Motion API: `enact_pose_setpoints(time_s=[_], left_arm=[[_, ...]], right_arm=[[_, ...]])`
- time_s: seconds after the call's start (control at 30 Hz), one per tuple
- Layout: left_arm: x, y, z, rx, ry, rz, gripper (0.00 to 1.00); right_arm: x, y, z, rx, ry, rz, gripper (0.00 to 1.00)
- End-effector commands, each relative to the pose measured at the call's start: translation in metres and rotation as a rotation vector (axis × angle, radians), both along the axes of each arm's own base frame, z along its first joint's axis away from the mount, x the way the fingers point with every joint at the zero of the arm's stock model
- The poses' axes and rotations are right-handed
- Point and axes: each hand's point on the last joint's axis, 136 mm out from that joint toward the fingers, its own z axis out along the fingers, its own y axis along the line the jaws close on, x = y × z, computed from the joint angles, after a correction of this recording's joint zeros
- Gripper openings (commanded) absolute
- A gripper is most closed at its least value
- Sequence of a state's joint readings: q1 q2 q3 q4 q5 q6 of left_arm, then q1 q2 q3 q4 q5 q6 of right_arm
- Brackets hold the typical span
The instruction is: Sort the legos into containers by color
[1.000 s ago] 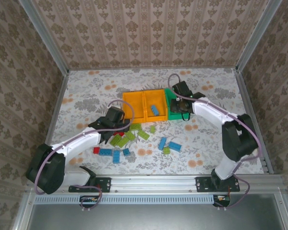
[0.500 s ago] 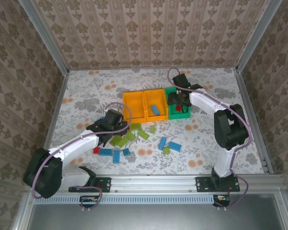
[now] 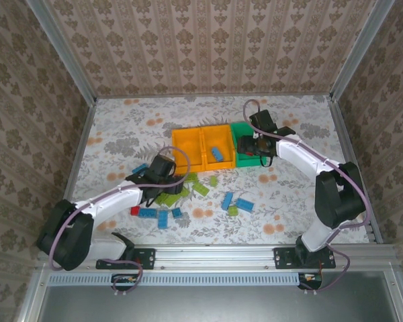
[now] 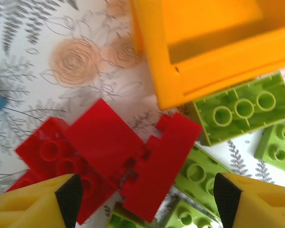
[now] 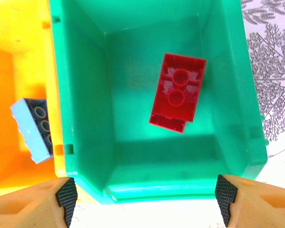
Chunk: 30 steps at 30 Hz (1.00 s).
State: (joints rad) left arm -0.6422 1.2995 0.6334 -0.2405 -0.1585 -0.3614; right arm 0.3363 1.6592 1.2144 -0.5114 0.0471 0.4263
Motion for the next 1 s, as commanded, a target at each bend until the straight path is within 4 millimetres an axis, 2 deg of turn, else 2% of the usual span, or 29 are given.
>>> enact_pose_setpoints(time_s=[0.0, 0.33, 0.57, 0.77, 0.97], left_arm=[[-0.004, -0.008, -0.003, -0.011, 0.02, -0.036, 0.75], [0.0, -0.005, -0.009, 0.021, 0.011, -0.013, 0.74], [0.001, -0.012, -0.017, 0.002, 0.032, -0.018, 0.71], [0.006, -0.011, -0.02, 0.015, 0.031, 0.001, 0.61], [0.009, -0.011, -0.023, 0.024, 0.038, 0.002, 0.45]], right_arm=[[-0.005, -0.001, 0.003, 0.011, -0.006, -0.015, 0.8], [-0.005, -0.001, 0.0, 0.014, 0.001, -0.022, 0.8], [-0.008, -0.004, -0.001, 0.005, 0.005, -0.029, 0.8], [-0.009, -0.005, -0.004, 0.003, 0.009, -0.032, 0.81], [-0.01, -0.005, -0.005, -0.002, 0.012, -0.034, 0.81]])
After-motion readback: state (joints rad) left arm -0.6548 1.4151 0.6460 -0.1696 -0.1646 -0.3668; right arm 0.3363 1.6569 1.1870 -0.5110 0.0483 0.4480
